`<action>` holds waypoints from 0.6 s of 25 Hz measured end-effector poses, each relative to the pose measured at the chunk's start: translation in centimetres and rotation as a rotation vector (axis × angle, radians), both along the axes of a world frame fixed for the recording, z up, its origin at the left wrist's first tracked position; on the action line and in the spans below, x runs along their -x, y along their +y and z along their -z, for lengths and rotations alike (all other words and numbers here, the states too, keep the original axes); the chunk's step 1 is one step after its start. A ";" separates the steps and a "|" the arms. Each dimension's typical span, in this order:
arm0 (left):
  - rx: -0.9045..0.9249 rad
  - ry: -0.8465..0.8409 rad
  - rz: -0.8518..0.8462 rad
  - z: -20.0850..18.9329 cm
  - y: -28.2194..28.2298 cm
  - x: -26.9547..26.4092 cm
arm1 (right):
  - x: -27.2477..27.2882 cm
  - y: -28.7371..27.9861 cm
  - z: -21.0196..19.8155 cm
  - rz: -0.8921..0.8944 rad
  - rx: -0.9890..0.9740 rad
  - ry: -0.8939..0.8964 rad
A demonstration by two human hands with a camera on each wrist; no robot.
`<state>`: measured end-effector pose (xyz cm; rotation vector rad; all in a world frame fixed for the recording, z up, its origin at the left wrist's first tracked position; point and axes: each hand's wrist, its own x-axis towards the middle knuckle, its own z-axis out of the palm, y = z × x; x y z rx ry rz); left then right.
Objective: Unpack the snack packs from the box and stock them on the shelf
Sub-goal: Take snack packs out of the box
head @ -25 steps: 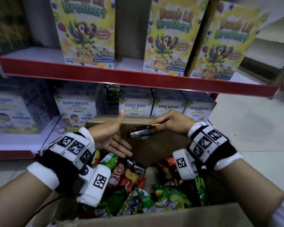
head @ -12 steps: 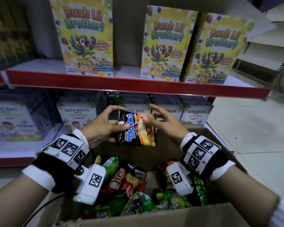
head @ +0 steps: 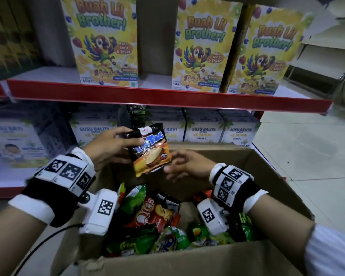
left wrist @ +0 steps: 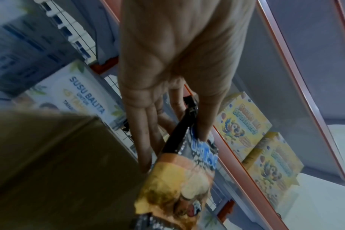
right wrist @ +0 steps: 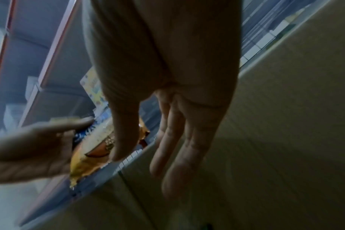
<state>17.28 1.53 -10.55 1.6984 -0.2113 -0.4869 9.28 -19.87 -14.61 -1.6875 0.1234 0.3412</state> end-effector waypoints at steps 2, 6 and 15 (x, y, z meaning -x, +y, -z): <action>-0.032 0.007 0.004 0.0 1.6 -0.6 | -1.0 1.1 2.0 -0.171 0.303 0.103; -0.059 0.036 -0.029 0.7 4.1 -1.2 | -4.5 4.8 6.1 -0.413 0.890 0.017; 0.003 0.094 -0.073 0.8 6.2 -1.9 | -5.3 10.0 10.7 -0.629 1.209 -0.144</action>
